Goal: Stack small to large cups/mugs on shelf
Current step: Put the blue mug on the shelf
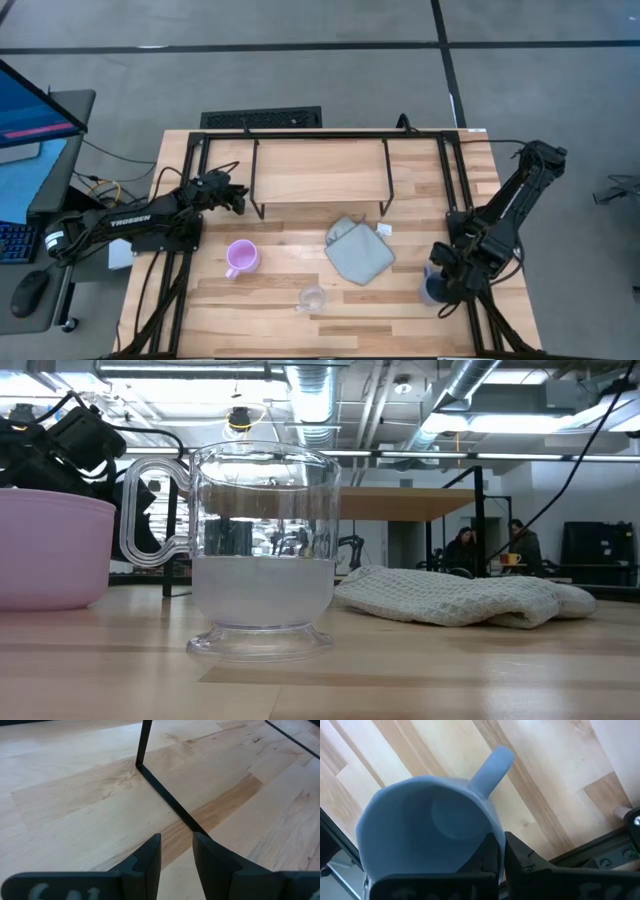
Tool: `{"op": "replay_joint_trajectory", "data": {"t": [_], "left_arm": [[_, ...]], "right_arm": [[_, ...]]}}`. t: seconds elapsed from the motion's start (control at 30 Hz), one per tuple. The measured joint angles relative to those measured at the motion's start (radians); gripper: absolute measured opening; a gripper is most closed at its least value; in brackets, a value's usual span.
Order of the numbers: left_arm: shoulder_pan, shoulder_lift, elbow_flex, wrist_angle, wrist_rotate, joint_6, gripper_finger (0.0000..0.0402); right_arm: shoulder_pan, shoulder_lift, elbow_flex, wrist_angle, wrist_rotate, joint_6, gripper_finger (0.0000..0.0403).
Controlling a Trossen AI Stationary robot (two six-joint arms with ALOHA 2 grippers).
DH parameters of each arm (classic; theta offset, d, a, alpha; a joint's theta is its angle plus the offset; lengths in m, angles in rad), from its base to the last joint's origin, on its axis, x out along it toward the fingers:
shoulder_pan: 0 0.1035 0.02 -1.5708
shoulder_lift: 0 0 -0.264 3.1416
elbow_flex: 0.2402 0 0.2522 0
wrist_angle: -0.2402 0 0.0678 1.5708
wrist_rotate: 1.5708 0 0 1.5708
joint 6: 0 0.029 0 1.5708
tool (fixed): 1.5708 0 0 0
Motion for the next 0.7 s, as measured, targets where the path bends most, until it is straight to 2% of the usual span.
{"op": "replay_joint_trajectory", "data": {"t": [0.2, 0.4, 0.7], "left_arm": [[0.000, 0.000, 0.000, 0.000, 0.000, 0.000, 0.0103], [0.000, 0.000, 0.000, 0.000, 0.000, 0.000, 0.0103], [0.000, 0.000, 0.000, 0.000, 0.000, 0.000, 0.0103]], "right_arm": [[-0.042, -0.011, 0.001, -0.017, -0.024, -0.033, 0.0019], [-0.104, -0.010, 0.062, -0.133, -0.022, -0.141, 0.0019], [-0.266, -0.011, 0.171, -0.269, -0.035, -0.342, 0.0019]]}}
